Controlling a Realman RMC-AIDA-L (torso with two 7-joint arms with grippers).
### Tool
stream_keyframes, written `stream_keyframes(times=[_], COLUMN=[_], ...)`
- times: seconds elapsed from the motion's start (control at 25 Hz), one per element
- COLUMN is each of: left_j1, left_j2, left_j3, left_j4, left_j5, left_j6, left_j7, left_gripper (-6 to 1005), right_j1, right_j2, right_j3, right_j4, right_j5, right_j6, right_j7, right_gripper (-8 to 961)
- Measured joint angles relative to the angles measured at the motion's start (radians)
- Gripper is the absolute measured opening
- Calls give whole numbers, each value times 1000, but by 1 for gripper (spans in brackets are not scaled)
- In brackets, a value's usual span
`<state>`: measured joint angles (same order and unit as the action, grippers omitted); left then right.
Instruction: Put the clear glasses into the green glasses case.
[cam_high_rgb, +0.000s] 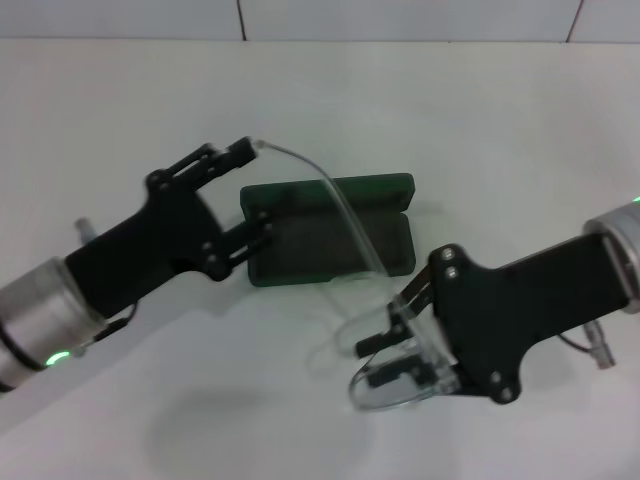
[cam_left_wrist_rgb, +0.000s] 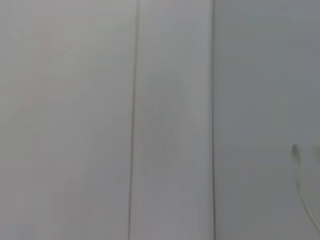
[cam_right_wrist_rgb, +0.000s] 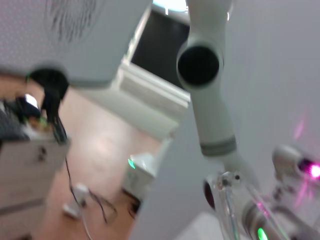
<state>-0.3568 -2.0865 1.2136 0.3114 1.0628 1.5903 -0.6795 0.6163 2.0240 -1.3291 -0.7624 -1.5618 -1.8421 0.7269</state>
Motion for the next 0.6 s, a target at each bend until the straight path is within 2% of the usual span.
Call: stream_keyframes(times=[0.28,0.44,0.6], left_j1=[-100,-101,-94], left_j2=[-9,-15,-14], left_j3=[0,-2,0], left_j4=[-62,-65,-64], left_j5=[-2,-13,-27], left_j6=[6,61,116], left_j7=[37,73,83], left_gripper=[667,667,667], right_j1=[111,140,134], right_j2=[3,4,4], right_j3=[-69,-71,-72], right_j4=[167,239,244], right_j5=[57,71,72], right_j6=[-3,-1,7], right_j7=[30,58,78], right_gripper=[125,126,126])
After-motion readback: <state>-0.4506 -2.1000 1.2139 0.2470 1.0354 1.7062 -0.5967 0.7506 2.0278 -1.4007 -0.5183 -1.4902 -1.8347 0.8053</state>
